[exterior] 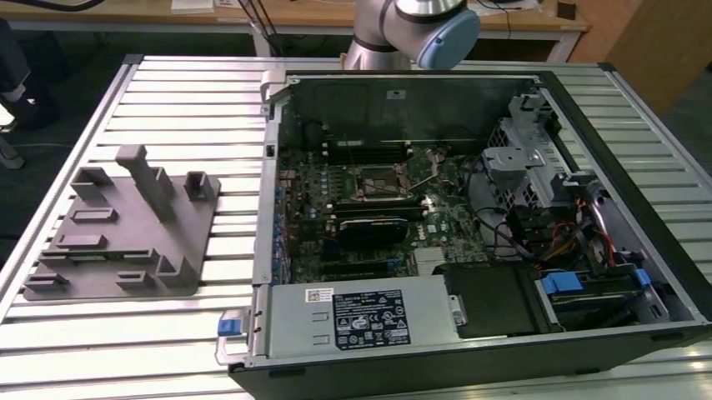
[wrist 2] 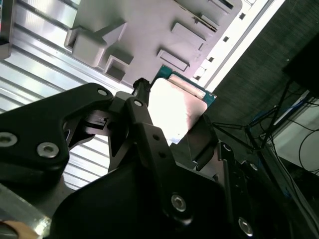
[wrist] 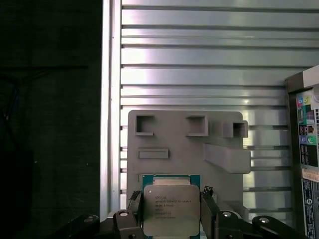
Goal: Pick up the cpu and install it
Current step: 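Pick up the cpu and move it towards the insertion slot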
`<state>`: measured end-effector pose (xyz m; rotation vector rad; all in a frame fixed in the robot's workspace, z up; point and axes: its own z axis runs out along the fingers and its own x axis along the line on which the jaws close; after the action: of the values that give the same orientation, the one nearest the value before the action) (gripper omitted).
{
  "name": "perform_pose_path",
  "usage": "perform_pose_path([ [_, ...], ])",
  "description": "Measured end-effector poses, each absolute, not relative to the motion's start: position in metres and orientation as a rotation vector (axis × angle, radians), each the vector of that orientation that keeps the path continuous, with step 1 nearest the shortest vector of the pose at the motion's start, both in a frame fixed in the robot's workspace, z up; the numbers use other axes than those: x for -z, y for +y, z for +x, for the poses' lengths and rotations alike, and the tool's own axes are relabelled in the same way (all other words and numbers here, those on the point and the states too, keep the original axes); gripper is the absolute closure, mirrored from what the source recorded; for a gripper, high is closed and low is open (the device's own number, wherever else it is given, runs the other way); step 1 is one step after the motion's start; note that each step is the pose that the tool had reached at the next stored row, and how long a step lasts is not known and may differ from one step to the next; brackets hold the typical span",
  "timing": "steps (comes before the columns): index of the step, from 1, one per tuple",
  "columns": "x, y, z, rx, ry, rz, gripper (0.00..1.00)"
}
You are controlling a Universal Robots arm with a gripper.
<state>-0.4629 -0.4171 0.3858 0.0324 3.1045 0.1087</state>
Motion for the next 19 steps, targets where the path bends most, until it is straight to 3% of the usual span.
perform_pose_path([
  [19, -0.386, -0.417, -0.440, -0.109, 3.105, 0.032, 0.45],
])
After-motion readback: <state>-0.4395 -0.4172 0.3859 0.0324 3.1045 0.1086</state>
